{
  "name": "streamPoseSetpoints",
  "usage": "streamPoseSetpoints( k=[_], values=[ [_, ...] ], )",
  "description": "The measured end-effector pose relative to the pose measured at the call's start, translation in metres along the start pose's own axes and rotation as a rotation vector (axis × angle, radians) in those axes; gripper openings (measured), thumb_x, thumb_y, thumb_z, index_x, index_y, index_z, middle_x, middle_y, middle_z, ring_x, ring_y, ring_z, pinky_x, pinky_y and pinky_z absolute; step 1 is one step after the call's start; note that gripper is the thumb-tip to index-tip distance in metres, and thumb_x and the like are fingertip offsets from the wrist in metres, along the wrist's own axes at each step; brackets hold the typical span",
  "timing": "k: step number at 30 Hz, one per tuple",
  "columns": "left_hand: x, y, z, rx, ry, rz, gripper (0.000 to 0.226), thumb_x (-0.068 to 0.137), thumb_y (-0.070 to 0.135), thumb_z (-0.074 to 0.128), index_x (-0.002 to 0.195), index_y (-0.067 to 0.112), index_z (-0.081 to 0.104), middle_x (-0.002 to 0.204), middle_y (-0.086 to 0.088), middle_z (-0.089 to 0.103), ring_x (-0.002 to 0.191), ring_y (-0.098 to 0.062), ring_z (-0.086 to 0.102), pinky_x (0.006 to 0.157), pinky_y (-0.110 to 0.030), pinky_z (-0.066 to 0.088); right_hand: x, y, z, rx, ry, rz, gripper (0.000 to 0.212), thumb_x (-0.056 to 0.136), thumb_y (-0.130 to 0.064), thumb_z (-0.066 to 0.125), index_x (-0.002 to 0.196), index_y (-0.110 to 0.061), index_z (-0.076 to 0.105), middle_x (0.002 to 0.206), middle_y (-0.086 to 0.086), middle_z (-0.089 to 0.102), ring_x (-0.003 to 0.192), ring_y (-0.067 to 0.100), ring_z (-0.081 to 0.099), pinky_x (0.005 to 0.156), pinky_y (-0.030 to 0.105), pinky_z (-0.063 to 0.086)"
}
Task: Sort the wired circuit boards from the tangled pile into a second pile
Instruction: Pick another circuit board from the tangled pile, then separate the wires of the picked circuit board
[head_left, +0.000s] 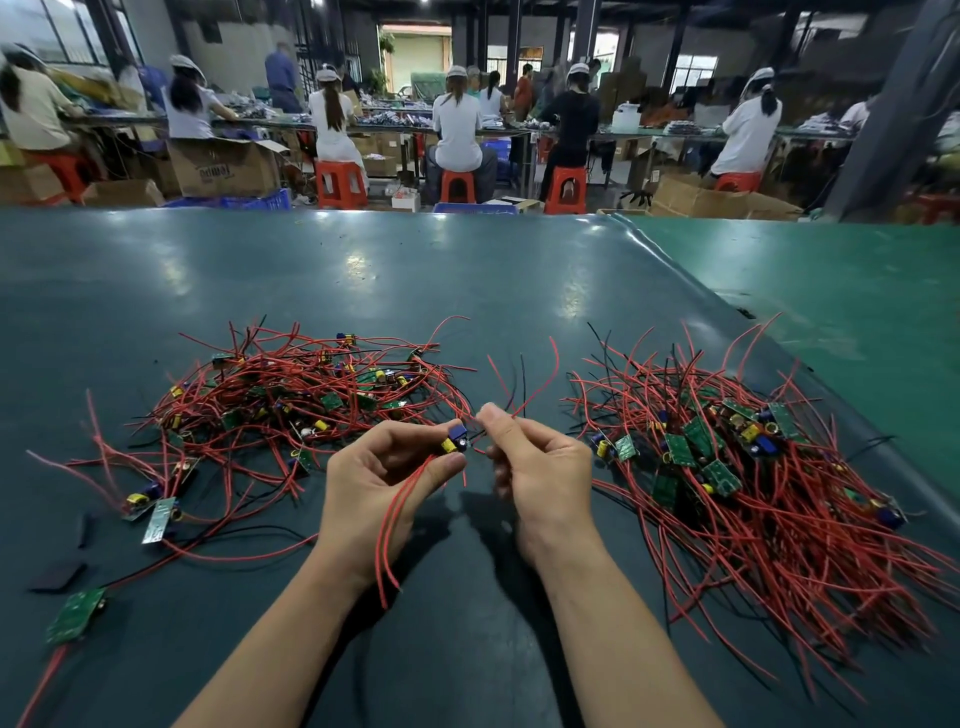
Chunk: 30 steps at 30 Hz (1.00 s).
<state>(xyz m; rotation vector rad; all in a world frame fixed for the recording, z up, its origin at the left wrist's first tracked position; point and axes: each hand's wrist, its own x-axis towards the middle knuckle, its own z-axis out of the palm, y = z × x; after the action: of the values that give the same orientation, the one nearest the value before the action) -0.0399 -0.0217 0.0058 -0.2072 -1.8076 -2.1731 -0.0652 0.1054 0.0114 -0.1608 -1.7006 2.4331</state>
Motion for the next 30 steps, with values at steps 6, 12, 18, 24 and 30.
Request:
streamPoseSetpoints(
  k=[6, 12, 18, 24, 30],
  values=[
    [-0.003, 0.001, -0.001, -0.006, -0.041, -0.008, 0.024, 0.069, -0.011, 0.076, 0.091, -0.004, 0.069, 0.094, -0.007, 0.077, 0.09, -0.016, 0.074, 0.072, -0.018, 0.055, 0.01, -0.009, -0.012, 0.209, 0.203, 0.035, 0.018, 0.084, -0.009, 0.074, 0.066, -0.007, 0.072, 0.049, -0.002, 0.054, 0.038, 0.004, 0.039, 0.034, 0.015, 0.028],
    [-0.005, 0.003, -0.005, -0.023, -0.087, -0.052, 0.027, 0.063, 0.004, 0.083, 0.087, 0.001, 0.072, 0.094, -0.01, 0.077, 0.088, -0.017, 0.074, 0.073, -0.018, 0.055, 0.015, -0.016, -0.021, 0.375, 0.254, 0.054, 0.015, 0.086, -0.007, 0.071, 0.071, -0.004, 0.069, 0.052, -0.002, 0.052, 0.038, 0.003, 0.038, 0.035, 0.015, 0.026],
    [-0.002, 0.006, -0.011, -0.257, -0.13, -0.275, 0.036, 0.049, 0.024, 0.096, 0.078, 0.013, 0.078, 0.086, -0.02, 0.074, 0.067, -0.023, 0.072, 0.061, -0.022, 0.056, 0.01, -0.022, -0.023, 0.596, -0.074, 0.177, 0.015, 0.09, -0.018, 0.06, 0.085, -0.004, 0.063, 0.056, -0.004, 0.049, 0.04, 0.004, 0.04, 0.033, 0.014, 0.03],
    [0.0, 0.011, -0.008, -0.348, -0.04, -0.344, 0.008, 0.065, 0.016, 0.075, 0.071, 0.012, 0.077, 0.086, -0.021, 0.074, 0.065, -0.021, 0.072, 0.059, -0.02, 0.057, 0.009, -0.027, -0.027, 0.606, -0.223, 0.168, 0.02, 0.076, -0.017, 0.067, 0.093, -0.008, 0.074, 0.064, -0.002, 0.054, 0.046, 0.004, 0.045, 0.037, 0.013, 0.035],
    [-0.001, 0.009, -0.008, -0.308, -0.088, -0.338, 0.006, 0.07, 0.009, 0.068, 0.074, 0.008, 0.073, 0.082, -0.02, 0.073, 0.061, -0.02, 0.07, 0.055, -0.02, 0.055, 0.012, -0.022, -0.026, 0.31, -0.022, -0.024, 0.009, 0.084, -0.013, 0.072, 0.076, -0.013, 0.077, 0.061, 0.001, 0.063, 0.044, 0.008, 0.05, 0.037, 0.017, 0.036]
  ],
)
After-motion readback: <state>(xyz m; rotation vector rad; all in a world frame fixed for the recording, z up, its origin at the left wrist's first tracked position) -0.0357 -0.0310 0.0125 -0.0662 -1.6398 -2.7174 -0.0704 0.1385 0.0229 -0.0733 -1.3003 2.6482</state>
